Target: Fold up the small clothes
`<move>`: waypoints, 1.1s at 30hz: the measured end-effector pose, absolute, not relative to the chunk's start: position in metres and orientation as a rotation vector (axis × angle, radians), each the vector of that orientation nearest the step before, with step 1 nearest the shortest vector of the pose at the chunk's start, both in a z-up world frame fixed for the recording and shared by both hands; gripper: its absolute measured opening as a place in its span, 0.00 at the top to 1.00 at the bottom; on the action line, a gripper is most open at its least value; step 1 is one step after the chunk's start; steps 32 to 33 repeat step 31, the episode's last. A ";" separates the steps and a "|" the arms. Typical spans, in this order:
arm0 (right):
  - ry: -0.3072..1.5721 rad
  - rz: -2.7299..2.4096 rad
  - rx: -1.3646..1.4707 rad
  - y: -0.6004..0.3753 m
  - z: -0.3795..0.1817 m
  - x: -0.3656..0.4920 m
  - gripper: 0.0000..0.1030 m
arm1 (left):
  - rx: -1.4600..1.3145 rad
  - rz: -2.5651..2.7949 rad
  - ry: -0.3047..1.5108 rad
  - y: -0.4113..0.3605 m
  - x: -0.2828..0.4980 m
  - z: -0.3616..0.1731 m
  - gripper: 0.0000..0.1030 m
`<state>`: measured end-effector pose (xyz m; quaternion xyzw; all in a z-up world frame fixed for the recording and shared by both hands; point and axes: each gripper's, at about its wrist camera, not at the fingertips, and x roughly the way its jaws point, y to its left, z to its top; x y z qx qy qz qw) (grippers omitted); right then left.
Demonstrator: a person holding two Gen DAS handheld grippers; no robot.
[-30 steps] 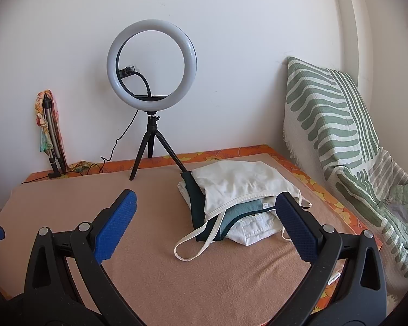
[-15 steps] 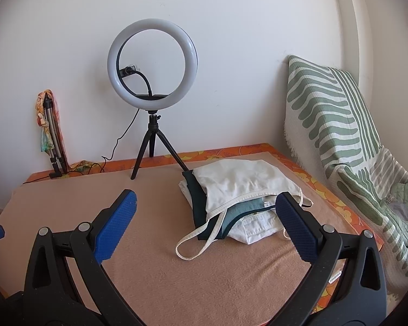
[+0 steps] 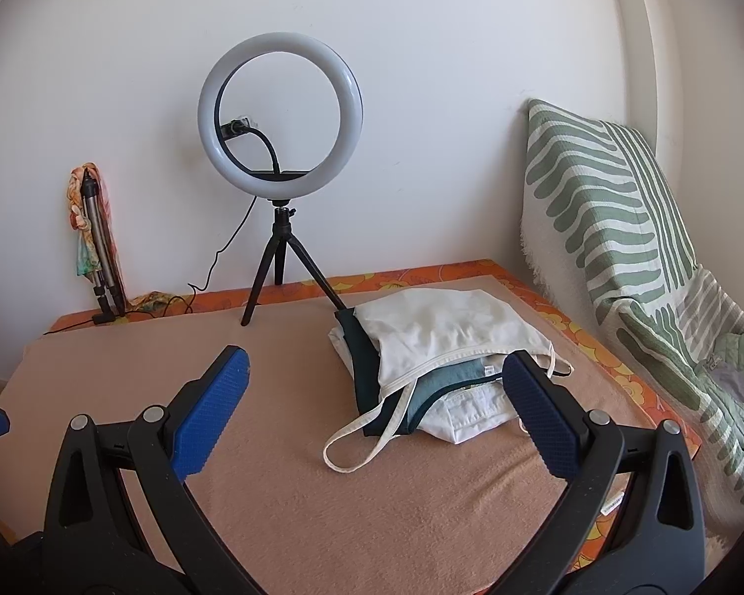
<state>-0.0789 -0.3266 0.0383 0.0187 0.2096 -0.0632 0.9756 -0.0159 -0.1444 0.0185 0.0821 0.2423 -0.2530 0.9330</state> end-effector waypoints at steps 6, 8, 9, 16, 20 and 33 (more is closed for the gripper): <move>0.427 -0.119 0.035 -0.324 0.037 -0.077 0.00 | 0.171 -0.520 0.499 -0.145 -0.015 0.018 0.00; 0.426 -0.120 0.033 -0.324 0.037 -0.077 0.00 | 0.167 -0.518 0.496 -0.145 -0.015 0.019 0.00; 0.426 -0.120 0.032 -0.323 0.037 -0.077 0.00 | 0.167 -0.519 0.497 -0.144 -0.015 0.019 0.00; 0.427 -0.119 0.034 -0.324 0.037 -0.078 0.00 | 0.167 -0.519 0.497 -0.144 -0.016 0.019 0.00; 0.428 -0.119 0.033 -0.323 0.037 -0.078 0.00 | 0.168 -0.518 0.497 -0.145 -0.017 0.019 0.00; 0.432 -0.115 0.031 -0.322 0.036 -0.078 0.00 | 0.168 -0.524 0.494 -0.143 -0.018 0.019 0.00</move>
